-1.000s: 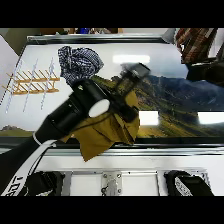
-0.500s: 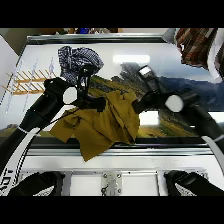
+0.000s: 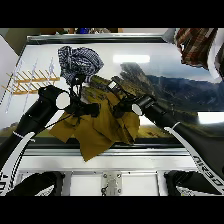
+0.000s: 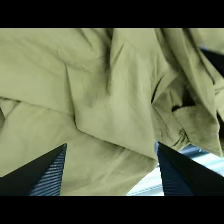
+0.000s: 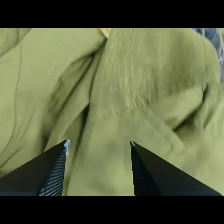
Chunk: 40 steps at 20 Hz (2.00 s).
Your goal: Fold the clothes and pants, and hang the long-sleeved shirts on hangers.
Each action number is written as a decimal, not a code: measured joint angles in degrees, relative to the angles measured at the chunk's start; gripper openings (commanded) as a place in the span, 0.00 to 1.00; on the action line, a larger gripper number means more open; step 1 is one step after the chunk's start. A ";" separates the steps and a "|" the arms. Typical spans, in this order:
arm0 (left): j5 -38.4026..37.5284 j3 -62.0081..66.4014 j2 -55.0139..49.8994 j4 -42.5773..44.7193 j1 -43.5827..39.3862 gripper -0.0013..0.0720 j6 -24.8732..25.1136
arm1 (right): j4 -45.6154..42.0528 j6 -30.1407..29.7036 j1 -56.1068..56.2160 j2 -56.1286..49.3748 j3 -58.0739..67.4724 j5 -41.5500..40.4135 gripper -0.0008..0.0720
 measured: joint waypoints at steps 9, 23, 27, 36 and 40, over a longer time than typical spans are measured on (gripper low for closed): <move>-1.20 -0.42 0.17 -0.20 0.02 0.82 0.00 | -3.28 -0.02 0.44 -5.92 2.69 -2.19 0.24; 10.08 -0.31 -3.80 -10.10 -2.62 0.82 -0.02 | 0.15 6.25 -8.57 12.00 3.39 16.26 0.04; 14.23 2.80 -11.30 -13.20 -5.84 0.82 -0.02 | 1.36 6.49 -9.33 16.70 3.39 20.26 0.04; 6.45 4.52 -18.40 -11.82 -10.43 0.82 3.52 | 1.97 7.32 -9.53 19.47 3.39 22.21 0.04; 10.40 -1.90 -17.81 -19.30 -10.58 0.82 5.92 | 1.97 7.72 -9.53 20.09 3.39 22.32 0.04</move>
